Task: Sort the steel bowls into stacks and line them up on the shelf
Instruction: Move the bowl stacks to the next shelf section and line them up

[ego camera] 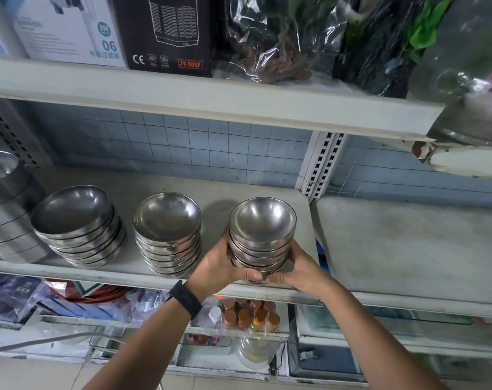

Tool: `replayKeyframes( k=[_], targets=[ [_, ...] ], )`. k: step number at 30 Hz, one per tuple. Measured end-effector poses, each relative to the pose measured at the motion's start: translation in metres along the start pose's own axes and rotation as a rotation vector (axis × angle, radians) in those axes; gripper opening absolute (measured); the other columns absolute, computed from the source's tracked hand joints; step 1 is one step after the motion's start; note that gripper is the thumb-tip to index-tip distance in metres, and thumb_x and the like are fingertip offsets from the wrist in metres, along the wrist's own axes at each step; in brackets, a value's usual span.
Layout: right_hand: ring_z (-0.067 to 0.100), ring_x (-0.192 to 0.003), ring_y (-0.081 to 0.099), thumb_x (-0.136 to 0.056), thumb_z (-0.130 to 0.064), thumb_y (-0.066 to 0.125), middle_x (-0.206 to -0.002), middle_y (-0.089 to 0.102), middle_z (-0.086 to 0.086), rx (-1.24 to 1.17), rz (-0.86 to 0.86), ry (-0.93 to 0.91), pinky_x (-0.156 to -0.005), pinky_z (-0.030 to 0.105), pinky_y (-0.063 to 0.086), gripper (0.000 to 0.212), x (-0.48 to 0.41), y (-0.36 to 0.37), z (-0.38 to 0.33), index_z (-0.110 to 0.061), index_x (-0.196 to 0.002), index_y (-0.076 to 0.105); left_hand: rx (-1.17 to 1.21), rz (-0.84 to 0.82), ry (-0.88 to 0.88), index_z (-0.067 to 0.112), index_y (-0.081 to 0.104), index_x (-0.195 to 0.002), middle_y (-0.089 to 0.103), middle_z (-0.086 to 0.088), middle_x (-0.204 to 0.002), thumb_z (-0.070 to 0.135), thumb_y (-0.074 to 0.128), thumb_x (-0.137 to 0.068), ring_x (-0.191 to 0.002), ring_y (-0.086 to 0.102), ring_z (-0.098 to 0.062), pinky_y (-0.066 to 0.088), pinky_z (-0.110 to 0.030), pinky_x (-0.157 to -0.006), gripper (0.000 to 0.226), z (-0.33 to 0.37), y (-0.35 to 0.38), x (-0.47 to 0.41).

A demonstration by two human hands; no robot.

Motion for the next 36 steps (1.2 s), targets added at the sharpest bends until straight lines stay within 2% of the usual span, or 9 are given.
replayKeyframes(
  k=[3,5,8,11,15,19,26,32,36],
  targets=[
    [0.004,-0.135,0.046,-0.055,-0.047,0.097,-0.141,0.051,-0.012,-0.014,-0.008,0.006,-0.115,0.032,0.039,0.124,-0.001,0.001,0.005,-0.031,-0.153,0.024,0.000,0.005,-0.016,0.029,0.030,-0.152,0.058,0.009,-0.140,0.044,0.102,-0.046,-0.134,0.052,-0.010,0.042,-0.044,-0.114,0.128,-0.001,-0.001,0.000],
    [0.006,-0.136,0.045,-0.055,-0.046,0.096,-0.141,0.050,-0.012,-0.001,-0.022,0.011,-0.113,0.030,0.040,0.121,0.000,0.001,0.004,-0.033,-0.151,0.024,-0.002,0.012,-0.019,0.029,0.030,-0.152,0.058,0.010,-0.139,0.045,0.102,-0.045,-0.133,0.053,-0.009,0.043,-0.043,-0.113,0.129,0.000,-0.002,0.001],
    [0.004,-0.130,0.047,-0.064,-0.025,0.092,-0.137,0.049,-0.010,-0.022,-0.037,0.010,-0.099,0.012,0.045,0.109,-0.001,0.003,0.004,-0.031,-0.148,0.023,-0.018,0.017,-0.015,0.030,0.032,-0.150,0.061,0.012,-0.135,0.050,0.101,-0.043,-0.129,0.056,-0.006,0.046,-0.040,-0.111,0.129,0.004,-0.002,0.002],
    [-0.001,-0.126,0.051,-0.067,-0.005,0.087,-0.141,0.049,0.003,-0.093,-0.035,0.005,-0.092,0.014,0.048,0.106,-0.001,0.003,0.007,-0.019,-0.151,0.024,-0.030,0.005,-0.022,0.031,0.030,-0.151,0.060,0.012,-0.136,0.051,0.100,-0.044,-0.129,0.055,-0.008,0.047,-0.041,-0.110,0.130,0.007,-0.002,0.003],
    [0.007,-0.132,0.049,-0.061,-0.023,0.093,-0.145,0.048,0.005,-0.111,-0.042,0.013,-0.102,0.019,0.047,0.117,0.000,0.005,0.006,-0.018,-0.153,0.021,-0.025,0.002,-0.043,0.030,0.031,-0.152,0.061,0.008,-0.136,0.049,0.101,-0.045,-0.130,0.055,-0.012,0.046,-0.045,-0.110,0.129,0.007,-0.003,0.004],
    [0.013,-0.139,0.045,-0.060,-0.048,0.095,-0.147,0.048,-0.002,-0.071,-0.046,0.005,-0.118,0.043,0.037,0.121,0.001,0.007,0.008,-0.028,-0.153,0.021,-0.049,0.002,-0.019,0.028,0.034,-0.150,0.064,0.012,-0.131,0.053,0.099,-0.045,-0.125,0.059,-0.007,0.048,-0.040,-0.109,0.126,0.012,-0.002,0.005],
    [0.010,-0.138,0.046,-0.060,-0.049,0.094,-0.146,0.050,-0.008,-0.017,-0.034,-0.004,-0.117,0.046,0.037,0.109,0.005,0.007,0.005,-0.037,-0.147,0.029,-0.054,0.012,-0.012,0.025,0.037,-0.148,0.065,0.013,-0.129,0.041,0.100,-0.050,-0.123,0.060,-0.004,0.049,-0.035,-0.108,0.117,0.017,-0.001,0.007],
    [0.005,-0.128,0.053,-0.053,-0.032,0.099,-0.137,0.056,-0.009,-0.028,-0.008,0.017,-0.110,0.030,0.045,0.107,0.000,-0.001,0.000,-0.036,-0.140,0.036,-0.057,0.016,-0.020,0.031,0.042,-0.138,0.065,0.012,-0.126,0.040,0.100,-0.051,-0.119,0.060,0.000,0.050,-0.033,-0.106,0.105,0.023,-0.003,0.006],
    [-0.002,-0.115,0.057,-0.059,-0.014,0.096,-0.125,0.060,-0.012,-0.039,0.041,0.001,-0.087,0.007,0.047,0.096,0.000,0.000,-0.004,-0.029,-0.136,0.041,-0.046,0.010,-0.028,0.035,0.044,-0.135,0.065,0.012,-0.127,0.042,0.100,-0.050,-0.120,0.060,-0.001,0.049,-0.036,-0.107,0.102,0.025,-0.006,0.006]
  ],
)
Point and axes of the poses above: each hand's wrist, its own x-axis away from the middle knuckle, its own y-axis out of the palm, z = x × y, the point moved 6 cm from there along -x, towards the middle knuckle
